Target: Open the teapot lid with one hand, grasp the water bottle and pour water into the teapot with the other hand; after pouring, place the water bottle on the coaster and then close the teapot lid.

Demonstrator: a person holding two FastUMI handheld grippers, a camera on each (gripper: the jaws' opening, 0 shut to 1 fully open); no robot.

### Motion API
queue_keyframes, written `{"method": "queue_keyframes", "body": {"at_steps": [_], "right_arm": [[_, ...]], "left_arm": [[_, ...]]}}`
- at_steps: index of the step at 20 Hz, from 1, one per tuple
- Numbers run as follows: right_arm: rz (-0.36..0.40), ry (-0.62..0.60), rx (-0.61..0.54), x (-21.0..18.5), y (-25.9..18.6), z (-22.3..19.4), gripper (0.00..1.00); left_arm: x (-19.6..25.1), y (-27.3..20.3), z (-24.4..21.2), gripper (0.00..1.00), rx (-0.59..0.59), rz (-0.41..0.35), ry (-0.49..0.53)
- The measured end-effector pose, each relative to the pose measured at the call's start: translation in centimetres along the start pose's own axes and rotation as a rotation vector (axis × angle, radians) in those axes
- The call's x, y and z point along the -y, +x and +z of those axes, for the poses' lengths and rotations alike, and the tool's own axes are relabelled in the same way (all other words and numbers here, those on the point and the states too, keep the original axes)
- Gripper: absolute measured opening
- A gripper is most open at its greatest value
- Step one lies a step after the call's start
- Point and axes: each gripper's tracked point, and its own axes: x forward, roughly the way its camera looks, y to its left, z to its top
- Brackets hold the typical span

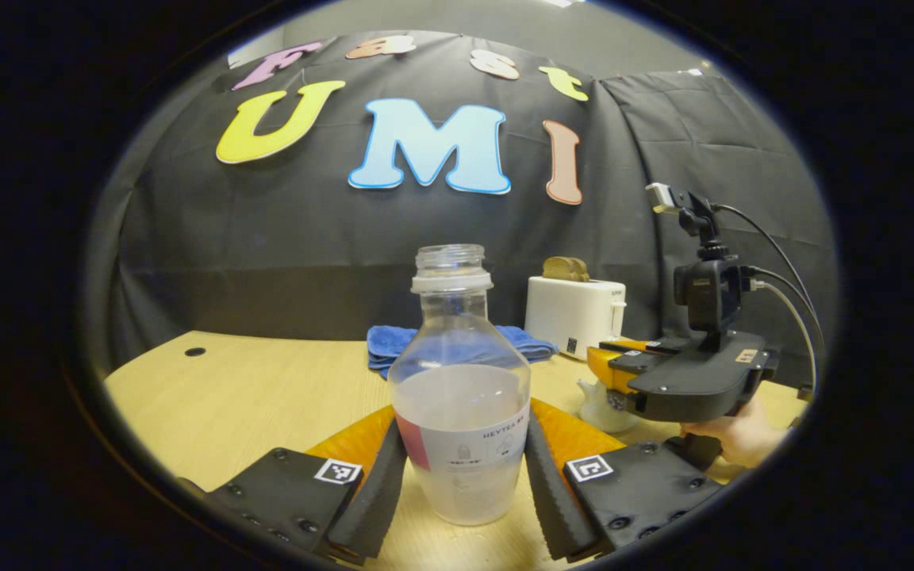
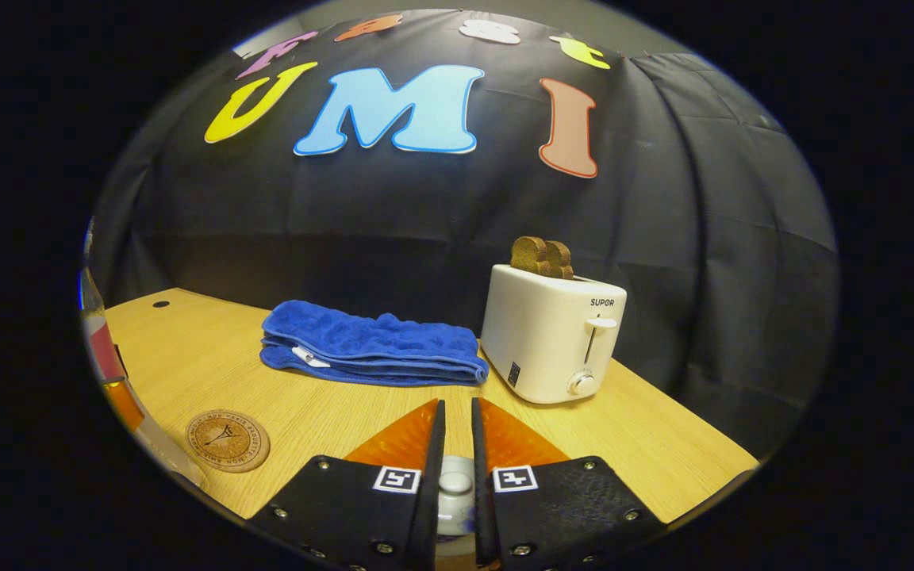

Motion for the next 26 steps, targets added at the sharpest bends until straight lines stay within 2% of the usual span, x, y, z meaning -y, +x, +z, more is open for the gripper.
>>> {"method": "queue_keyframes", "body": {"at_steps": [3, 4, 6, 7, 8, 16, 18, 20, 23, 26], "right_arm": [[0.039, 0.05, 0.0, -0.5, -0.1, -0.1, 0.19], [0.055, 0.064, 0.001, -0.6, 0.0, 0.1, 0.13], [0.088, 0.087, 0.009, -0.7, -0.1, 0.1, 0.13], [0.092, 0.106, 0.013, -0.5, 0.1, 0.1, 0.14], [0.091, 0.114, 0.025, -0.5, 0.0, 0.2, 0.07], [0.065, 0.143, 0.124, 1.8, -1.7, 3.6, 0.07], [0.074, 0.157, 0.108, 2.6, -2.2, 3.6, 0.07], [0.052, 0.135, 0.097, 4.5, -2.3, 3.6, 0.07], [-0.01, 0.081, 0.098, 7.6, -3.0, 4.2, 0.07], [-0.023, 0.112, 0.094, 9.4, -3.6, 4.3, 0.07]], "left_arm": [[0.1, 0.1, -0.1, 0.84, 0.001, -0.002, -0.001], [0.1, 0.1, -0.1, 0.85, -0.002, -0.003, -0.002], [0.2, 0.2, -0.3, 0.85, -0.008, -0.005, -0.003], [0.1, 0.2, -0.4, 0.85, -0.008, -0.003, -0.005], [0.1, 0.2, -0.4, 0.85, -0.01, -0.005, -0.004], [0.4, 0.3, -0.2, 0.85, -0.025, -0.013, 0.051], [0.7, 0.3, 0.0, 0.85, -0.037, -0.016, 0.107], [0.8, 0.7, 0.8, 0.85, -0.034, -0.008, 0.183], [1.1, 2.1, 1.2, 0.84, -0.072, 0.008, 0.357], [2.0, 4.1, 0.8, 0.85, -0.129, -0.011, 0.52]]}}
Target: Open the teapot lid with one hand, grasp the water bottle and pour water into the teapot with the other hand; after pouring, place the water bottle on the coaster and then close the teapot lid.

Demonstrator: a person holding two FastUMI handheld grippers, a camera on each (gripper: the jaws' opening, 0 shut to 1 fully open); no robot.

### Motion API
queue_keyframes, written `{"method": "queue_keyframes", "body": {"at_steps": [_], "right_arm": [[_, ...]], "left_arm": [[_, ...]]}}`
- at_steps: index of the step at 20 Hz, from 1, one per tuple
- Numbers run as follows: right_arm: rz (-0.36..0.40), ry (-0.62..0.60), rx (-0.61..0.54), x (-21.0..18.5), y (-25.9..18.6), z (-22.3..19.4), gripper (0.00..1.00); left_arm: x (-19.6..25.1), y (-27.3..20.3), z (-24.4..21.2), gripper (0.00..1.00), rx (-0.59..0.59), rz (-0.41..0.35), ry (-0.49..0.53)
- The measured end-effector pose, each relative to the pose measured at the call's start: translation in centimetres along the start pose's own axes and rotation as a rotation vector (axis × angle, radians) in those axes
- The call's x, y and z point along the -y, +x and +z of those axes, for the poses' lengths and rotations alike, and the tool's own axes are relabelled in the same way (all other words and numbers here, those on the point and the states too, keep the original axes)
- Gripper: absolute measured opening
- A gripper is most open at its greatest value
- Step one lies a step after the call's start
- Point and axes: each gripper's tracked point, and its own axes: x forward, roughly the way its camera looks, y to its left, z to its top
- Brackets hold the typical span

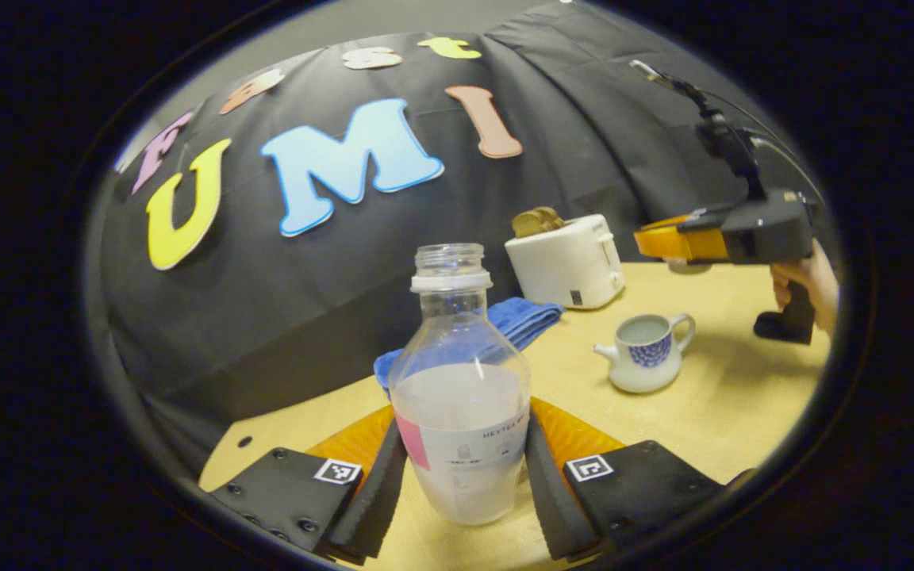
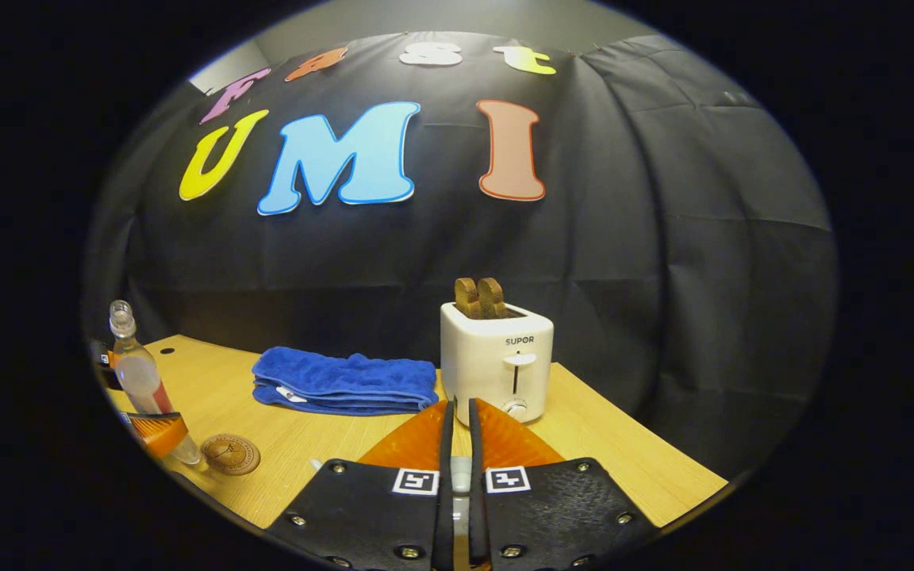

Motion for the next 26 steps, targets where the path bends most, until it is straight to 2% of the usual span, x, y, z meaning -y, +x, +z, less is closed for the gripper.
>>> {"method": "queue_keyframes", "body": {"at_steps": [3, 7, 12, 19, 26], "right_arm": [[-0.063, -0.041, -0.01, 2.6, -0.3, -0.1, 0.07], [-0.064, 0.003, -0.011, 3.4, -0.6, 0.2, 0.07], [-0.078, 0.038, -0.017, 4.5, -0.7, 0.2, 0.07], [-0.082, 0.072, -0.025, 5.0, -0.7, -0.2, 0.07], [-0.109, 0.097, -0.02, 6.0, -1.0, 0.1, 0.07]], "left_arm": [[1.1, 1.7, -0.2, 0.85, -0.06, -0.014, 0.172], [2.2, 4.5, 0.0, 0.85, -0.11, -0.025, 0.401], [2.9, 5.7, 0.2, 0.85, -0.158, -0.059, 0.631], [5.0, 7.2, 1.7, 0.85, -0.177, -0.126, 0.858], [5.4, 8.0, 2.5, 0.86, -0.205, -0.152, 1.079]]}}
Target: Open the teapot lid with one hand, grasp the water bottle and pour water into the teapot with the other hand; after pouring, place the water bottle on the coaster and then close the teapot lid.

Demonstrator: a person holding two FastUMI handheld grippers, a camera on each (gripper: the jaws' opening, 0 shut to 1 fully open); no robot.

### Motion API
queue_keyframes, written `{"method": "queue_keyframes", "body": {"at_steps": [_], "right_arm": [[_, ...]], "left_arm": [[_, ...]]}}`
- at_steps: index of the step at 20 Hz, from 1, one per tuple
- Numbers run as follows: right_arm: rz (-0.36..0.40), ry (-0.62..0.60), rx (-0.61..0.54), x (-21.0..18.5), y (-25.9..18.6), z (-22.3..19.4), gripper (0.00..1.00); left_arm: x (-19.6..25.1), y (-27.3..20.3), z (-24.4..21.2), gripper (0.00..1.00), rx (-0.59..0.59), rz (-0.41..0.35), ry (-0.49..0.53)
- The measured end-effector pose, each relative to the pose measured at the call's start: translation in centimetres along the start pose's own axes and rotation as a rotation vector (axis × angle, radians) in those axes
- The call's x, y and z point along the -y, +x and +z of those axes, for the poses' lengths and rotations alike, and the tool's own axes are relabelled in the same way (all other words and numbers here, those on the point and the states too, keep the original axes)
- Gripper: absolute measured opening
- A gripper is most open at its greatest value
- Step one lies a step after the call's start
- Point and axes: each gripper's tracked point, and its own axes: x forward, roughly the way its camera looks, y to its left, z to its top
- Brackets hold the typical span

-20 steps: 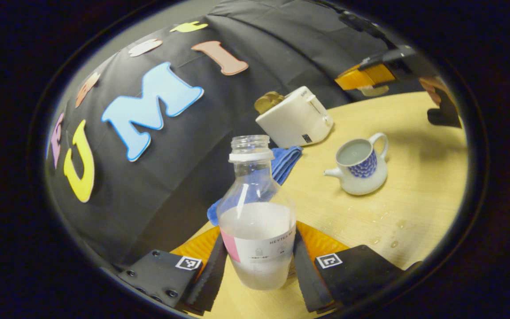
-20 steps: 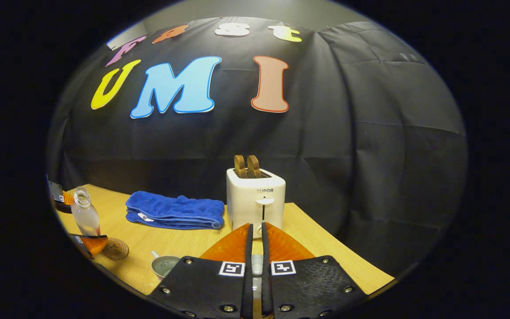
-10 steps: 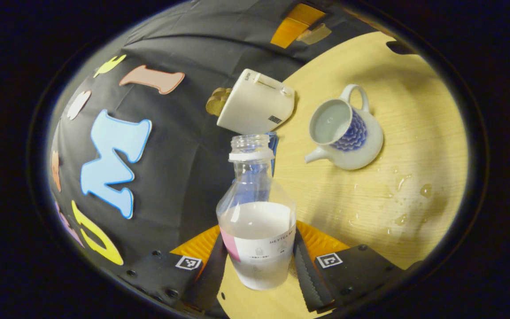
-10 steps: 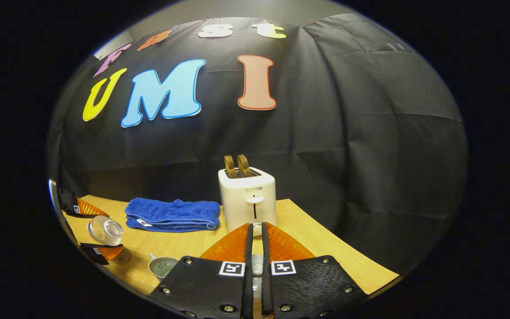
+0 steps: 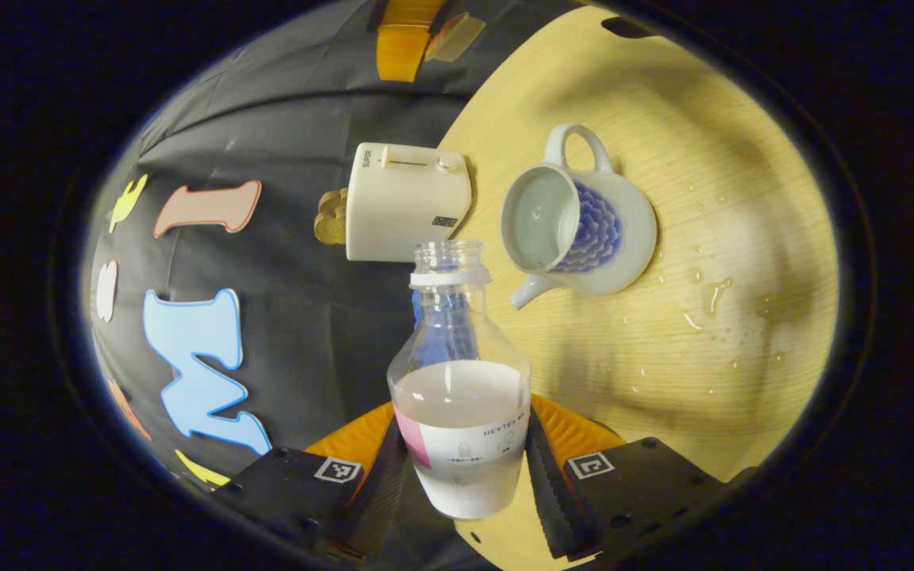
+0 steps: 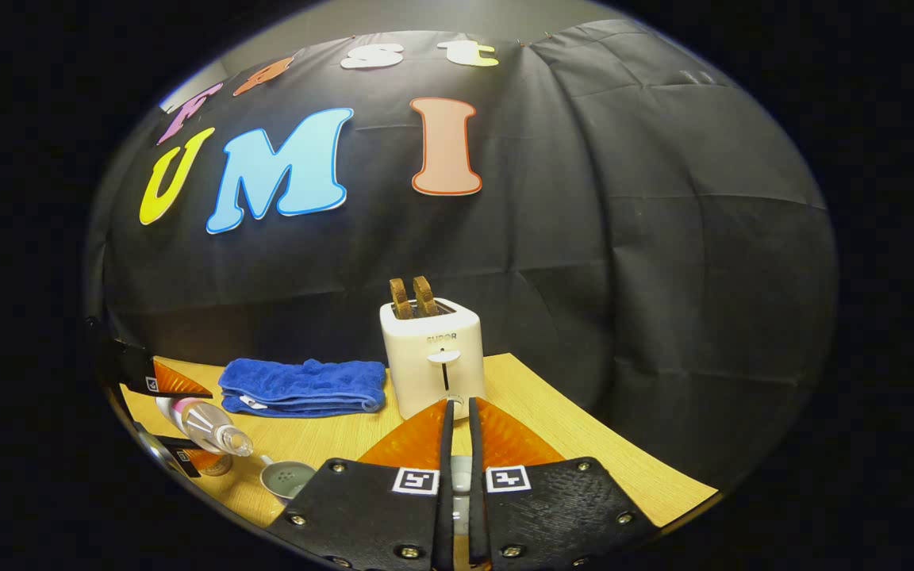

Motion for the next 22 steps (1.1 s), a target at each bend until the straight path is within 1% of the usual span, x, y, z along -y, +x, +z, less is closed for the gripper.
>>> {"method": "queue_keyframes", "body": {"at_steps": [2, 6, 10, 11, 14, 19, 22], "right_arm": [[-0.007, 0.019, 0.004, 0.4, -0.1, 0.1, 0.07], [-0.028, 0.027, 0.006, 1.0, 0.0, 0.0, 0.07], [-0.046, 0.039, 0.003, 1.8, 0.0, -0.1, 0.07], [-0.05, 0.051, 0.004, 2.0, 0.1, -0.1, 0.07], [-0.049, 0.061, 0.009, 2.1, 0.0, -0.1, 0.07], [-0.04, 0.056, 0.011, 1.7, 0.0, 0.0, 0.07], [-0.035, 0.059, 0.011, 1.6, 0.0, 0.1, 0.07]], "left_arm": [[0.0, 0.1, 0.2, 0.86, -0.018, -0.011, 0.066], [0.2, 0.4, 1.3, 0.86, -0.017, -0.035, 0.159], [-0.6, 0.6, 1.9, 0.86, -0.031, -0.022, 0.282], [-0.9, 0.5, 2.0, 0.86, -0.043, -0.029, 0.337], [-1.4, 0.4, 2.1, 0.86, -0.064, -0.03, 0.418], [-2.2, 0.0, 2.4, 0.86, -0.084, -0.023, 0.491], [-3.0, -0.2, 2.4, 0.86, -0.102, -0.004, 0.537]]}}
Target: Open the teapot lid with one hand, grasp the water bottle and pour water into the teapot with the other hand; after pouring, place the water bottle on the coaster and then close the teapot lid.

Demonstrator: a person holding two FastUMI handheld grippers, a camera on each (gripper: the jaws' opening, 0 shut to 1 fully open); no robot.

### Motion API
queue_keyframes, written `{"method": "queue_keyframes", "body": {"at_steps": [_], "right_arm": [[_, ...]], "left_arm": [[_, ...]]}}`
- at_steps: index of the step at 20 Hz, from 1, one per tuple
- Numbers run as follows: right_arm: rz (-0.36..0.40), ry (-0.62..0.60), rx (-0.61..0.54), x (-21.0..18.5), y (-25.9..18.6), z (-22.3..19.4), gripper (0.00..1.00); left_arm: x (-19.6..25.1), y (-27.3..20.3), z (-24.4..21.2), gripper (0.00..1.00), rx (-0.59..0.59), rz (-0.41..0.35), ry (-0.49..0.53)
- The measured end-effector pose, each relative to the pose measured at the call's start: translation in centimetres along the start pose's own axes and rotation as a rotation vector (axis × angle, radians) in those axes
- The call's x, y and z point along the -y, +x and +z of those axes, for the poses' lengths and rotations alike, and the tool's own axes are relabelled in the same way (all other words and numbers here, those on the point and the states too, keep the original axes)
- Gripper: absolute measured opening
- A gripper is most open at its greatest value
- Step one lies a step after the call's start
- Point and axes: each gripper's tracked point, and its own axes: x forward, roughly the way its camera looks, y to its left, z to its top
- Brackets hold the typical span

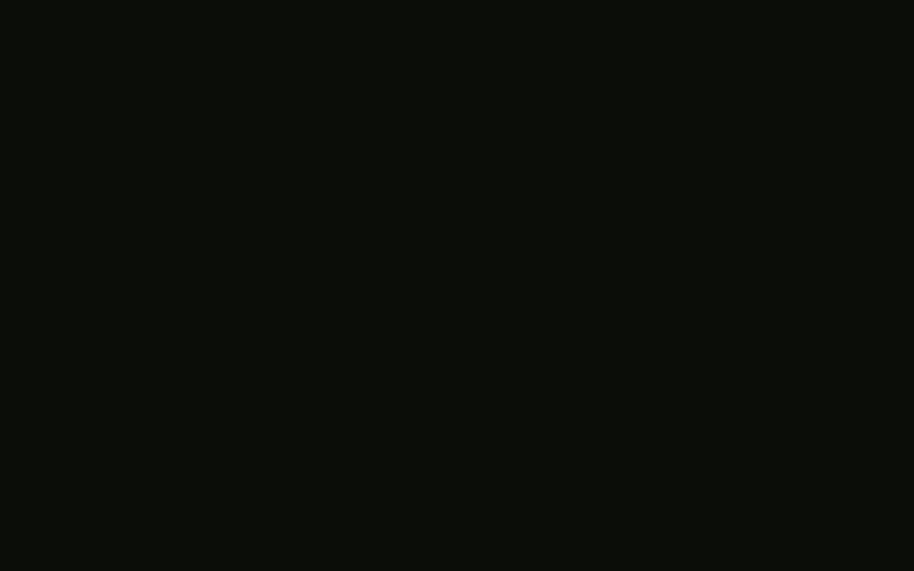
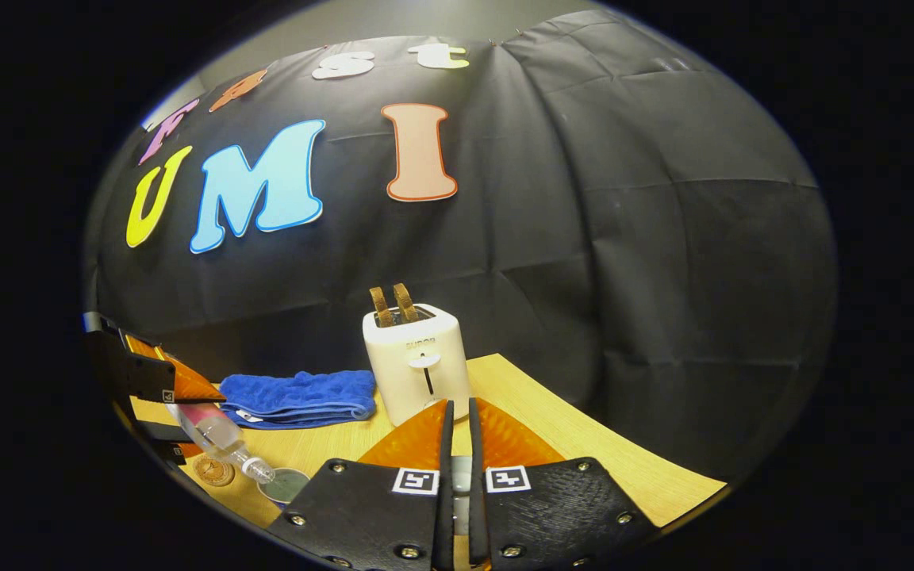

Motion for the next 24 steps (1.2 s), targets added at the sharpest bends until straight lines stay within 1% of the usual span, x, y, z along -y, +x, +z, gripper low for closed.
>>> {"method": "queue_keyframes", "body": {"at_steps": [2, 11, 12, 13, 17, 24], "right_arm": [[0.005, 0.004, 0.002, -0.1, -0.1, 0.1, 0.07], [0.022, 0.021, 0.005, -0.3, -0.2, 0.3, 0.07], [0.024, 0.025, 0.008, -0.4, -0.2, 0.4, 0.12], [0.027, 0.029, 0.009, -0.4, -0.3, 0.4, 0.07], [0.035, 0.036, 0.013, -0.5, -0.4, 0.5, 0.07], [0.045, 0.039, 0.01, -0.9, -0.2, 0.4, 0.07]], "left_arm": [[-0.3, -0.2, -0.3, 0.86, -0.012, -0.002, 0.025], [-2.0, -1.0, -0.4, 0.85, -0.052, 0.036, 0.142], [-2.0, -1.0, -0.4, 0.85, -0.057, 0.034, 0.15], [-2.1, -1.1, -0.5, 0.85, -0.065, 0.032, 0.156], [-2.5, -1.4, -0.5, 0.85, -0.081, 0.039, 0.194], [-2.5, -1.5, -0.4, 0.85, -0.102, 0.021, 0.24]]}}
